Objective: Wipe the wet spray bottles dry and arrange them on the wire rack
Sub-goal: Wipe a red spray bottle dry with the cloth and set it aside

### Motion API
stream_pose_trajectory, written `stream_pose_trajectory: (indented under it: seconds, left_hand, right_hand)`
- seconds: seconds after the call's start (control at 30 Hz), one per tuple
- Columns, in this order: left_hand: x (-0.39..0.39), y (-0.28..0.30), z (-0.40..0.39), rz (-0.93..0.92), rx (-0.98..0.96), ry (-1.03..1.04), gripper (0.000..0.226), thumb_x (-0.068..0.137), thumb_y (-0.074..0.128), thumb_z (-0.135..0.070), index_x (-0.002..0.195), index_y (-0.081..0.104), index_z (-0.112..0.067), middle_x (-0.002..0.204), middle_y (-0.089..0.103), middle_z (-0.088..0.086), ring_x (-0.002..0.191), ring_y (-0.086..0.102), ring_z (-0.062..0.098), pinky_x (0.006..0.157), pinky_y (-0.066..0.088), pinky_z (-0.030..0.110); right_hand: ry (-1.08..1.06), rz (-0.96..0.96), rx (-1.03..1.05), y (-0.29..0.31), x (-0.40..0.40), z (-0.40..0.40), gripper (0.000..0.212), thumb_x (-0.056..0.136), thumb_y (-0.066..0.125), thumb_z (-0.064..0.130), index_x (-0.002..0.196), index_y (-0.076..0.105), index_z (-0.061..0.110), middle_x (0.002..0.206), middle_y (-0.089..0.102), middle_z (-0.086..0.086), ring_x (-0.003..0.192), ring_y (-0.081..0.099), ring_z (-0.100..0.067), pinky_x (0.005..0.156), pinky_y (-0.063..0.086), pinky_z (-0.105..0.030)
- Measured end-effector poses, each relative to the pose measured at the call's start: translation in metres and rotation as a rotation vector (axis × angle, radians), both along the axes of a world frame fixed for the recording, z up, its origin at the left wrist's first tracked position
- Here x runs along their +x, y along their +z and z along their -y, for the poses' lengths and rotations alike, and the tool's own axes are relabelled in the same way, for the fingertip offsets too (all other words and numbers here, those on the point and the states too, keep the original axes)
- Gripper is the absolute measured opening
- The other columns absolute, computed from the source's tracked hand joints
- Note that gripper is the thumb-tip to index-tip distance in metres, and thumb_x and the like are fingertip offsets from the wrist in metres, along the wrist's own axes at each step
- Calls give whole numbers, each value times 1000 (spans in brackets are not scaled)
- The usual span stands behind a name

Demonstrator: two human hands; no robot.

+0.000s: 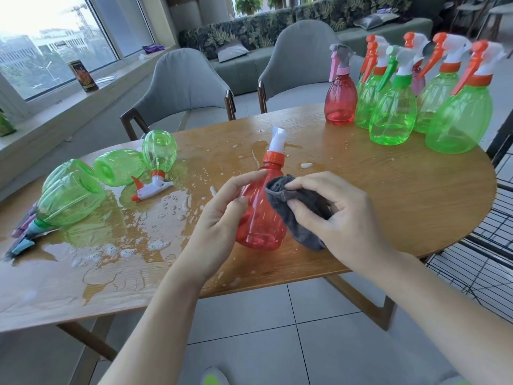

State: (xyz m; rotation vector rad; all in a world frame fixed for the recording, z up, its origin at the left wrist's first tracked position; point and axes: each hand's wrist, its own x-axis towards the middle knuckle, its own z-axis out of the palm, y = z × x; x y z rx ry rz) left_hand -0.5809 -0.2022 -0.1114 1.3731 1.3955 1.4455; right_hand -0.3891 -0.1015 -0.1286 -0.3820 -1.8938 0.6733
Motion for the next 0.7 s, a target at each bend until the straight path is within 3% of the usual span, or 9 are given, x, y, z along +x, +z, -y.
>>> stream_pose_trajectory:
  seconds: [0.13,0.23,0.3,0.37,0.5,0.6,0.7]
  left_hand:
    - [2,-2,0,0,4,27,49,113,32,-13,137,67,-36,138,70,0,123,70,28,99,59,50]
    - [3,-4,-1,4,1,39,44,109,37,-23,140,64,-39,145,66,2,135,62,31,114,47,63]
    - [4,-4,-2,4,5,51,36,109,44,-36,141,61,-44,145,65,4,137,60,33,117,43,64]
    - [4,-4,-3,28,22,69,33,110,51,-42,142,59,-42,142,66,8,131,63,33,112,49,56]
    - [5,0,-6,150,11,93,36,109,51,-36,143,60,-33,133,72,10,118,73,30,93,59,39]
    - [4,3,-6,266,-9,106,37,107,51,-34,142,61,-30,130,74,11,115,75,33,85,62,35]
    - [1,2,-5,296,-18,88,36,111,47,-27,144,60,-28,131,73,14,118,73,36,87,62,36]
  right_hand:
    - [-35,-40,-28,2,-5,0,21,92,72,9,112,75,14,110,71,8,111,66,-8,99,53,-41]
    - [-21,0,12,-1,-5,4,20,91,74,7,110,76,10,110,71,3,107,68,-14,90,55,-37]
    - [-14,40,80,-4,-7,11,19,90,74,8,109,77,8,108,70,-1,102,68,-15,86,55,-33]
    - [-6,66,133,-7,-8,17,18,90,74,8,108,78,8,106,70,-4,98,67,-14,84,54,-27]
    - [40,107,198,-14,-8,22,15,94,71,10,108,78,6,106,68,-5,97,66,-13,84,54,-23]
    - [72,151,285,-18,-9,21,15,94,70,8,106,77,6,105,67,-6,98,65,-14,87,54,-23]
    - [62,166,312,-19,-7,18,16,91,71,5,106,77,6,104,67,-6,99,64,-13,88,53,-22]
